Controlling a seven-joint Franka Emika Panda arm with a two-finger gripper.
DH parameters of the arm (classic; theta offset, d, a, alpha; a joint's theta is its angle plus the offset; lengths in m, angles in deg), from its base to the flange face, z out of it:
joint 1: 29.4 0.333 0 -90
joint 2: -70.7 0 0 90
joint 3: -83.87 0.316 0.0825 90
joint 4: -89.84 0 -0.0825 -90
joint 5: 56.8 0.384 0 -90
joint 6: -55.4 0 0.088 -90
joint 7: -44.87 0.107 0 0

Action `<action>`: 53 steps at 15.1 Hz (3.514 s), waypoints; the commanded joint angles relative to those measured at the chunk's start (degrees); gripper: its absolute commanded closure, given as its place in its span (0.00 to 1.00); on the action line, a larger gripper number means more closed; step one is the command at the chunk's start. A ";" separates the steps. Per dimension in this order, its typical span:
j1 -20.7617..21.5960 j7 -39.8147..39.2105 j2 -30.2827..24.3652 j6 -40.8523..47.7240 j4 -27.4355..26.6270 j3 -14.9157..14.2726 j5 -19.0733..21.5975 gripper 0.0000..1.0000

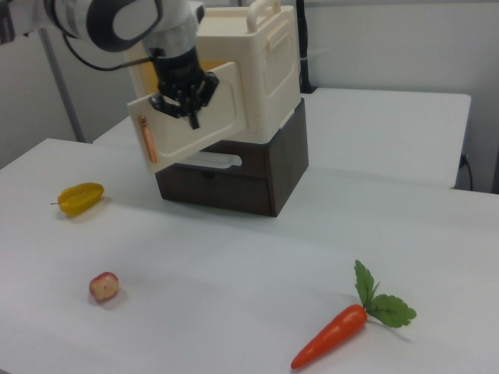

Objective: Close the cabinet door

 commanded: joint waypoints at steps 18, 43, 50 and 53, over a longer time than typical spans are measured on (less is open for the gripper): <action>6.56 52.80 9.56 -37.90 0.15 7.26 0.52 0.99; -5.57 64.23 -8.62 18.24 -6.09 10.60 -12.30 0.00; -5.75 64.67 -8.10 18.69 -6.00 10.51 -12.84 0.00; -5.83 64.58 -8.01 18.60 -6.00 10.42 -12.75 0.00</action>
